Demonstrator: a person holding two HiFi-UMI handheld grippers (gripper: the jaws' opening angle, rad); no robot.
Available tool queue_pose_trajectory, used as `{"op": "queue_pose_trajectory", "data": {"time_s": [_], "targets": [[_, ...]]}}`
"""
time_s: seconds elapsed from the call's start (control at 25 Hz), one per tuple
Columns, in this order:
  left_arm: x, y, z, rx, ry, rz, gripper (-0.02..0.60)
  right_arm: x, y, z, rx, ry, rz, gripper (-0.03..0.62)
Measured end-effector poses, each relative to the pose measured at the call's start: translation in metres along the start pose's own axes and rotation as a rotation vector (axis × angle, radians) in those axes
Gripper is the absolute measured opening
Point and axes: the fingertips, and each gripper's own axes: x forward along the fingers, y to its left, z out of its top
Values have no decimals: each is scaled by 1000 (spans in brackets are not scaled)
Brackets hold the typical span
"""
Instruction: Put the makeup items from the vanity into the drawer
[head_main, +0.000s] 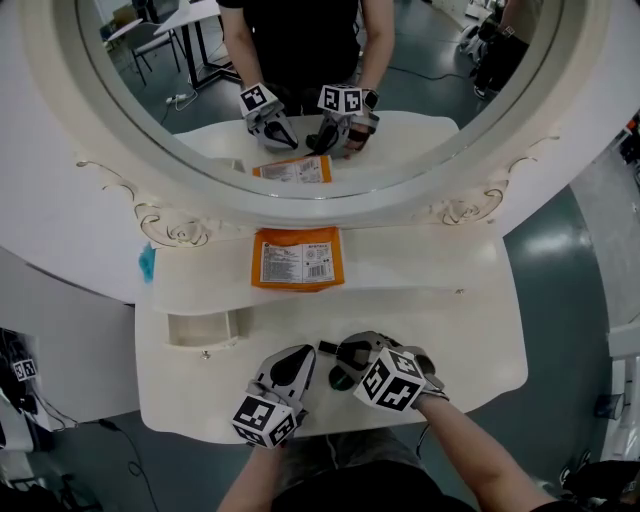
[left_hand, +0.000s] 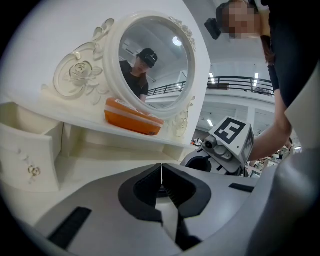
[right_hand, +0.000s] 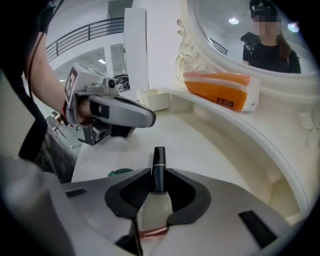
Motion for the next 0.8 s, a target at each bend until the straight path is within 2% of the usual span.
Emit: {"op": "queue_pose_trajectory", "data": {"time_s": [0.2, 0.36, 0.8], "targets": [[-6, 5, 3, 0, -11, 34, 17, -9, -1, 20, 21, -65, 17, 104], [-19, 11, 5, -3, -24, 79, 17, -9, 5, 44, -5, -116, 51, 104], [-72, 44, 10, -23, -88, 279, 17, 4, 23, 107, -75, -219, 145, 104]]}}
